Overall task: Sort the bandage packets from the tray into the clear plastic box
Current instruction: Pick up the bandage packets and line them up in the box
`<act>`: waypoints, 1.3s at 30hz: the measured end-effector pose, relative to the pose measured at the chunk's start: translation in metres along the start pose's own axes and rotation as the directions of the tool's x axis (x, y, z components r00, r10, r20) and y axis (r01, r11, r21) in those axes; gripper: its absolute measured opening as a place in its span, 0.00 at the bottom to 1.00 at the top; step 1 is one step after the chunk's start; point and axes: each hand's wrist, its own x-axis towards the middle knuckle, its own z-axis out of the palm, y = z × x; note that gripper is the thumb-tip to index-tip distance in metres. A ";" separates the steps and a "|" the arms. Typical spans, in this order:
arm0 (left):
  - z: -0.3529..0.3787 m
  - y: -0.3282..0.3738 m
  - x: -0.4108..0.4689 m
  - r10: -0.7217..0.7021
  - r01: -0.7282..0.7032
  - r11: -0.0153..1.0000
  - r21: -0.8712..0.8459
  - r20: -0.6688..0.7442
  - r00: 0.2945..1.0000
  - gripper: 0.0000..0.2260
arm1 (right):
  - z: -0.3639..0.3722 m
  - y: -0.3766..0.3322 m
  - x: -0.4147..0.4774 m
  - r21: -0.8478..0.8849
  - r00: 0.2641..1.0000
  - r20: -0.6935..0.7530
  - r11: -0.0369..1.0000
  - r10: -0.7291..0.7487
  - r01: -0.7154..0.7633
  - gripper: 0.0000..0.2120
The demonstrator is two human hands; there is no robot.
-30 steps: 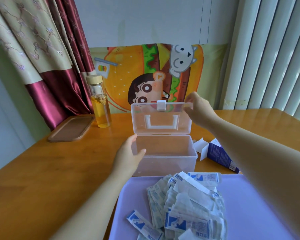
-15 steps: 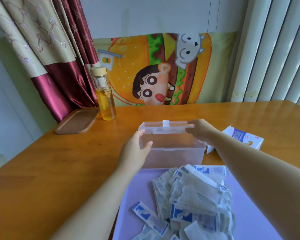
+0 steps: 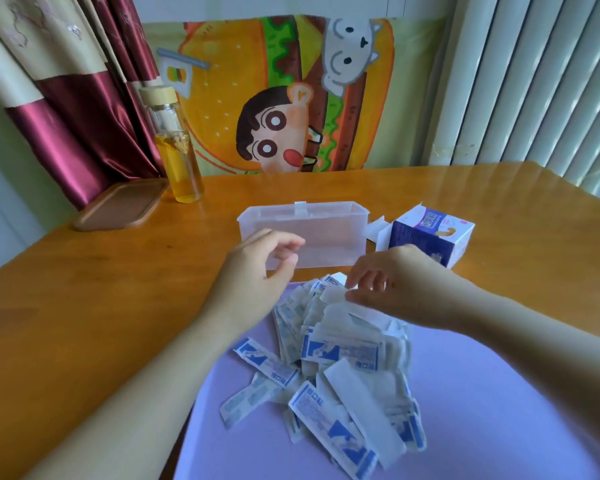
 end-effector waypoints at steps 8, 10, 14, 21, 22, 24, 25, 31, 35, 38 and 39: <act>0.008 0.030 -0.049 -0.082 -0.017 0.988 0.156 0.603 0.794 0.11 | 0.024 -0.010 -0.028 -0.301 0.965 0.244 0.953 0.101 -0.023 0.23; 0.009 0.032 -0.054 -0.118 0.010 0.984 0.176 0.619 0.776 0.19 | 0.026 -0.010 -0.029 -0.259 0.963 0.229 0.963 0.141 -0.080 0.22; 0.008 0.033 -0.056 -0.124 -0.025 0.971 0.238 0.592 0.796 0.28 | 0.020 -0.009 -0.029 -0.249 0.964 0.204 0.962 0.168 -0.115 0.16; 0.005 0.031 -0.059 -0.172 0.051 0.959 0.278 0.432 0.885 0.32 | 0.009 0.018 -0.033 0.089 0.955 0.032 0.951 0.293 -0.295 0.13; 0.005 0.030 -0.057 -0.185 0.090 0.963 0.256 0.376 0.908 0.31 | 0.008 0.021 -0.033 0.205 0.950 -0.004 0.930 0.312 -0.305 0.12; 0.004 0.029 -0.051 -0.229 0.185 0.966 0.179 0.271 0.935 0.28 | 0.009 0.023 -0.029 0.472 0.933 -0.042 0.830 0.358 -0.297 0.10; 0.004 0.029 -0.046 -0.255 0.233 0.965 0.116 0.243 0.936 0.25 | 0.010 0.022 -0.027 0.599 0.925 -0.030 0.747 0.379 -0.287 0.11; 0.013 0.054 -0.029 -0.303 0.554 0.657 -0.511 0.493 0.815 0.12 | 0.027 -0.005 -0.017 0.911 0.942 0.164 0.322 0.292 -0.259 0.12; 0.022 0.055 -0.024 -0.410 0.618 0.355 -0.701 0.478 0.777 0.11 | 0.036 -0.015 -0.011 0.908 0.944 0.168 0.329 0.285 -0.260 0.07; 0.021 0.047 -0.022 -0.442 0.615 0.219 -0.757 0.485 0.755 0.12 | 0.037 -0.013 -0.006 0.854 0.935 0.088 0.458 0.343 -0.248 0.11; 0.021 0.043 -0.021 -0.460 0.616 0.192 -0.764 0.484 0.744 0.12 | 0.038 -0.011 -0.003 0.832 0.928 0.051 0.498 0.368 -0.243 0.11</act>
